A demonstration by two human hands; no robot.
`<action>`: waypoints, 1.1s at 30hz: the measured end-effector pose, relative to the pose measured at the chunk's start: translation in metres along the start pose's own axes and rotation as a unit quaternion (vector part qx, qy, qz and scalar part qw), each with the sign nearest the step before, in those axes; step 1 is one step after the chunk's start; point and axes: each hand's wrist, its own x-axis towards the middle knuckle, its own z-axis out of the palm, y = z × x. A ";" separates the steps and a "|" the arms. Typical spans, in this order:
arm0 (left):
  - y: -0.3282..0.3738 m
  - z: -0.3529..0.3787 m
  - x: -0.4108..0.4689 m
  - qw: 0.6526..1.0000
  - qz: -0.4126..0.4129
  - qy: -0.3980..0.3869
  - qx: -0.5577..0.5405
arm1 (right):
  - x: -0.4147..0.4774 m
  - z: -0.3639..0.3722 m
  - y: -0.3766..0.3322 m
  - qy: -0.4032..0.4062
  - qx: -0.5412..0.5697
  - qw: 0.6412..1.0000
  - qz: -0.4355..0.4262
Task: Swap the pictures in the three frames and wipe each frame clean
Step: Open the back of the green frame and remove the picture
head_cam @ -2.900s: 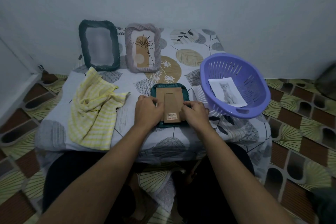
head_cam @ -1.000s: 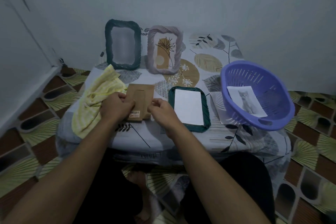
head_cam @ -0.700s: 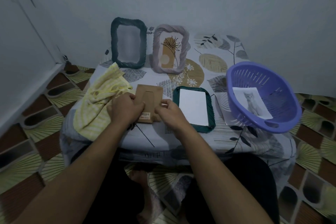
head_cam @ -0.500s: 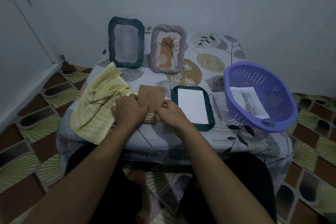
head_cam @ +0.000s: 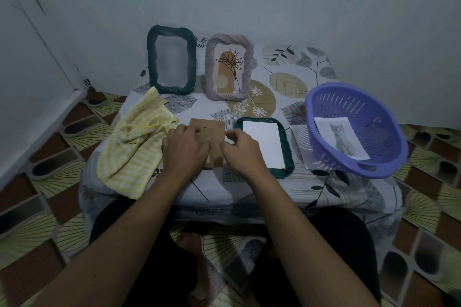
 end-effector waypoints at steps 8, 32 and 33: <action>0.038 0.020 0.012 0.975 0.178 -0.113 -0.076 | 0.010 -0.044 0.039 0.096 -0.052 0.993 -0.045; 0.071 0.058 0.032 0.970 0.167 -0.126 0.121 | 0.011 -0.064 0.097 0.123 -0.223 0.966 -0.043; 0.071 0.059 0.032 0.970 0.168 -0.127 0.118 | 0.011 -0.064 0.097 0.124 -0.223 0.966 -0.043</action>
